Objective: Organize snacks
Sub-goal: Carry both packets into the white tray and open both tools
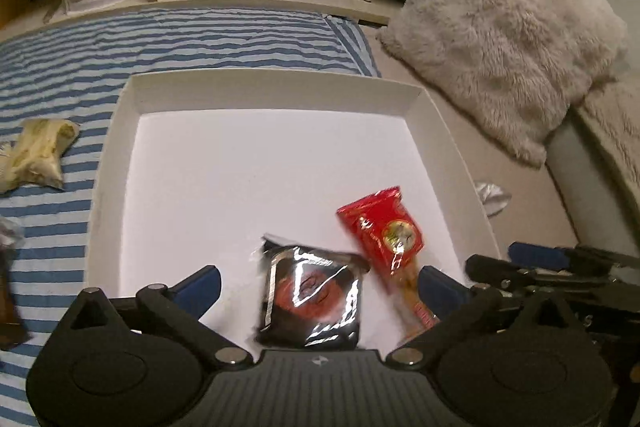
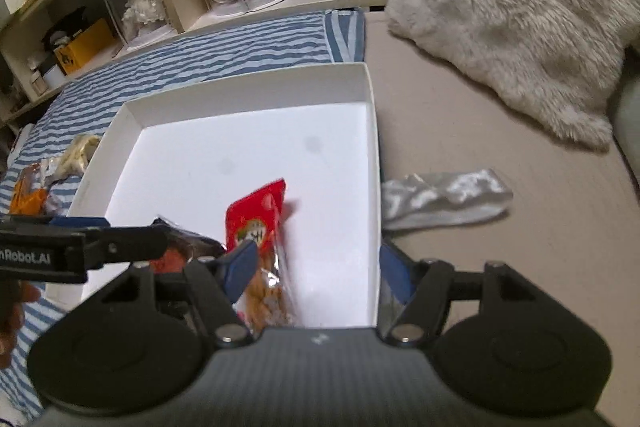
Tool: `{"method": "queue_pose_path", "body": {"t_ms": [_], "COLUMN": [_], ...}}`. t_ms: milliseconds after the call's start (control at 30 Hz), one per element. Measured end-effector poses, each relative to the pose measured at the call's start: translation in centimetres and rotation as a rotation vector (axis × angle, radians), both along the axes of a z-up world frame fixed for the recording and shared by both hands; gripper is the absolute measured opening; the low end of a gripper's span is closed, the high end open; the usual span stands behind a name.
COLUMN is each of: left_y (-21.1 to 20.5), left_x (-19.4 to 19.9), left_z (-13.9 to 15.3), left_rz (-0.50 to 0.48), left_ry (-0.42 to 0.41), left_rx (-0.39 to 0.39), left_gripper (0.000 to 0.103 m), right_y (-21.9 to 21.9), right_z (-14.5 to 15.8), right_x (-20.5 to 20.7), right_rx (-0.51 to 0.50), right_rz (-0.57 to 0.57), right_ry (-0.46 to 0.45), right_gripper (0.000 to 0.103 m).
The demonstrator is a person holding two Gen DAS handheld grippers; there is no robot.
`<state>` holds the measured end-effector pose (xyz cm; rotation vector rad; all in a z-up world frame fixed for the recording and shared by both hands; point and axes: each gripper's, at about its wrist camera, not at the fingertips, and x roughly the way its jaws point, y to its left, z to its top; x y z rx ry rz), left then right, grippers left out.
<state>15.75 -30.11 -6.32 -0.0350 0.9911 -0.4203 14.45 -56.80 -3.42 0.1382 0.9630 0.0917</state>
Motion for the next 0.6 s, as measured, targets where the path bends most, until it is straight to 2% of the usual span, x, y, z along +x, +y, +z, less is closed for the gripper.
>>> {"method": "queue_pose_path", "body": {"t_ms": [233, 333, 467, 600], "left_y": [1.5, 2.1, 2.9, 3.4], "left_x": [-1.6, -2.3, -3.2, -4.2], "left_z": [0.9, 1.3, 1.9, 2.7], "left_rz": [-0.015, -0.019, -0.019, -0.025], "left_ry": [-0.011, -0.016, -0.021, -0.042], "left_rx": [0.057, 0.070, 0.075, 0.080], "left_gripper": [0.103, 0.103, 0.103, 0.103], "right_y": [0.5, 0.9, 1.6, 2.2], "right_z": [0.7, 1.5, 2.5, 3.3], "right_x": [-1.9, -2.8, -3.8, -4.8], "right_rx": [-0.013, -0.014, -0.036, -0.043], "right_rz": [0.001, 0.002, 0.002, -0.009], "right_ry": [-0.012, -0.019, -0.044, -0.044], "right_gripper": [0.076, 0.084, 0.102, 0.102]}}
